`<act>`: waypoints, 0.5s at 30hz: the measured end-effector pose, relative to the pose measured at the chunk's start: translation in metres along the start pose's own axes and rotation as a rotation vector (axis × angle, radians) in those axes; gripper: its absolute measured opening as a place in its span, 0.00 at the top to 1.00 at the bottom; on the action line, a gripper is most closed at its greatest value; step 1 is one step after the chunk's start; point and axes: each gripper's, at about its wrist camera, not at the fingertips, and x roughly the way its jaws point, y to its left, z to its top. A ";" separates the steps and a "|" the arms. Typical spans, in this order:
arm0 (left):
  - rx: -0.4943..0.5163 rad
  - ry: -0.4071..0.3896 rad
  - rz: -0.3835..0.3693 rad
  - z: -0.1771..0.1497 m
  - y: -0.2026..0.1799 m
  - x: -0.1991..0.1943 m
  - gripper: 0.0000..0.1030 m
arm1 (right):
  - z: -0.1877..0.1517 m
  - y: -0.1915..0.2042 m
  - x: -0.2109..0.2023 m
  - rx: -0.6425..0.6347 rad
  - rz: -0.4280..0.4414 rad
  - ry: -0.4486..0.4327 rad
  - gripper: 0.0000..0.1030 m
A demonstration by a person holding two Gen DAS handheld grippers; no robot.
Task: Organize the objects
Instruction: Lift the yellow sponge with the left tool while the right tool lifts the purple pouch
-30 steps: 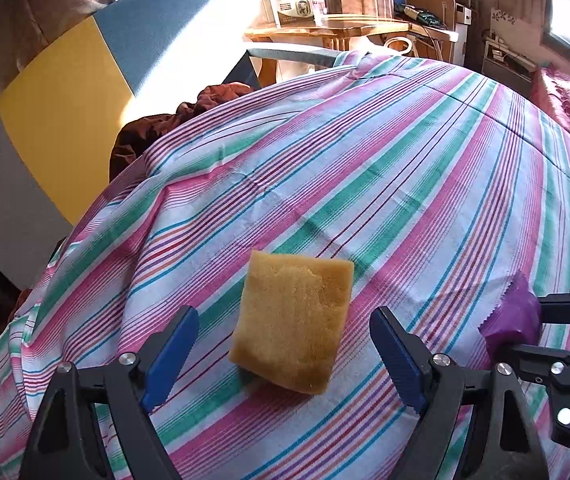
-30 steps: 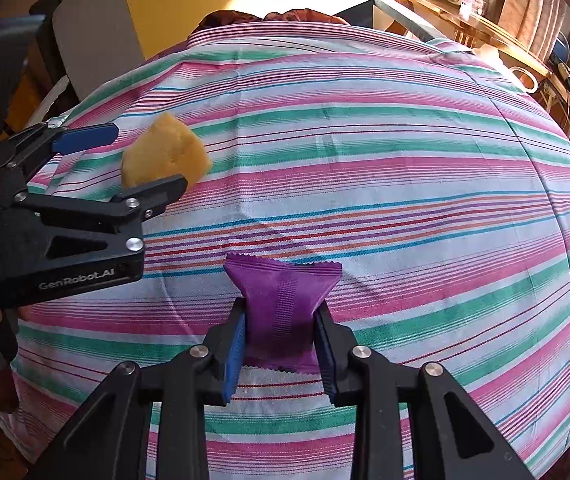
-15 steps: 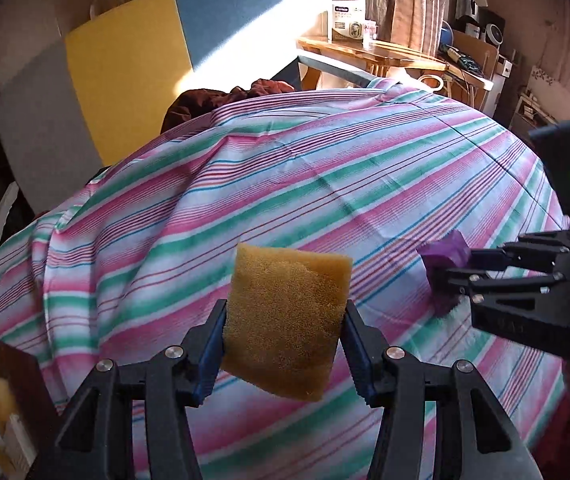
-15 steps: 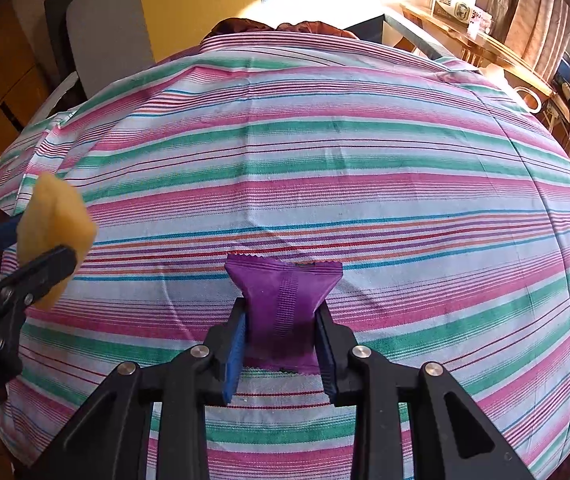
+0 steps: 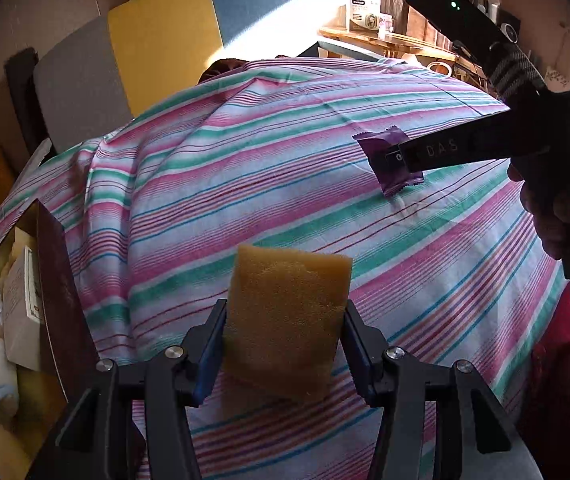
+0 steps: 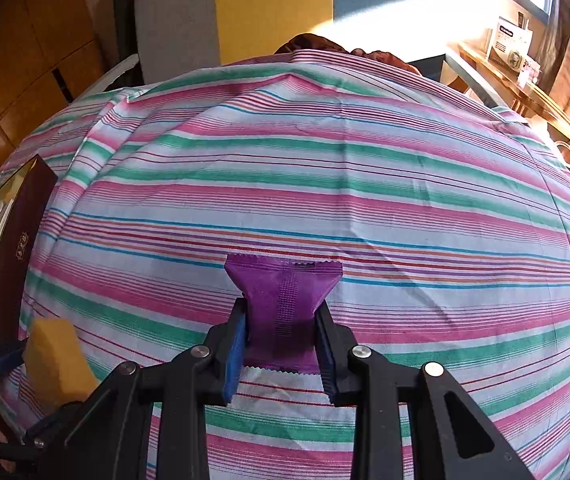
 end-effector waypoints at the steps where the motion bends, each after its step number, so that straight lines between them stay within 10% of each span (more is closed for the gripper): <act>1: -0.005 -0.004 0.000 -0.002 0.000 0.002 0.47 | -0.001 0.003 0.003 -0.010 -0.009 0.009 0.70; 15: 0.001 -0.040 -0.003 -0.008 0.001 0.007 0.47 | -0.003 0.003 0.010 -0.004 -0.012 0.035 0.70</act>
